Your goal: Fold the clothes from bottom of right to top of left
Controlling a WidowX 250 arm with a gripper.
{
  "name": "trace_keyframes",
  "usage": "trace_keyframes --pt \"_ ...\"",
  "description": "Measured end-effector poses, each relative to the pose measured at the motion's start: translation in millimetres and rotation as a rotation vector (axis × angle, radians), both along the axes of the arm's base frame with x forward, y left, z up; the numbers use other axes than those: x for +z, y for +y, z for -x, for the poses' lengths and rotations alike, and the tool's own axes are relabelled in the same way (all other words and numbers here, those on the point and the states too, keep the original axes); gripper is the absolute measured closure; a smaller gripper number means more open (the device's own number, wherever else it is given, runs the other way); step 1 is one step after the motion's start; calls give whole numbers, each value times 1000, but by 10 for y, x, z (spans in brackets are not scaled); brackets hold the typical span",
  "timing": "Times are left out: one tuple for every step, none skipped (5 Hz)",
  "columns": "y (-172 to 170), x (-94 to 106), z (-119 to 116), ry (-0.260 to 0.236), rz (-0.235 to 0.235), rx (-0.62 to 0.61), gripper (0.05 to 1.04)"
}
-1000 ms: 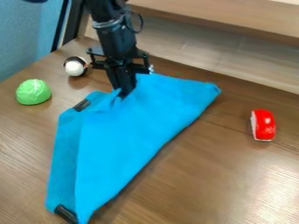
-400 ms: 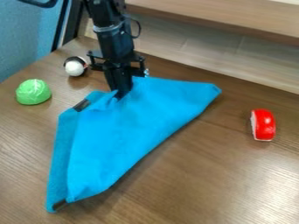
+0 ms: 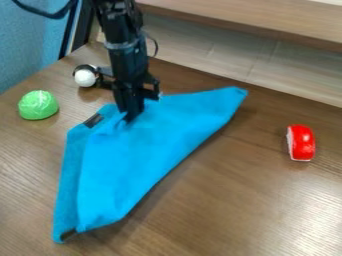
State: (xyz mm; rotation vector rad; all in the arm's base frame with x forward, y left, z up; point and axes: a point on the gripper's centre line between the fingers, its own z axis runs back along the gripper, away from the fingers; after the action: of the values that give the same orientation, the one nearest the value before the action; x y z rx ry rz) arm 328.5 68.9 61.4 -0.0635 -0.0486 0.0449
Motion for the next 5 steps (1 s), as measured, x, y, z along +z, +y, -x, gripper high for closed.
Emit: trace_keyframes --pt "59 -38 3 -2 -42 -16 1015" --pt "137 -97 -5 -20 -101 -63 1015" --pt "181 -193 13 -48 -144 -123 1015" --pt "175 -252 11 -81 -159 -180 1015" --pt "174 -271 6 -98 -164 -194 997"
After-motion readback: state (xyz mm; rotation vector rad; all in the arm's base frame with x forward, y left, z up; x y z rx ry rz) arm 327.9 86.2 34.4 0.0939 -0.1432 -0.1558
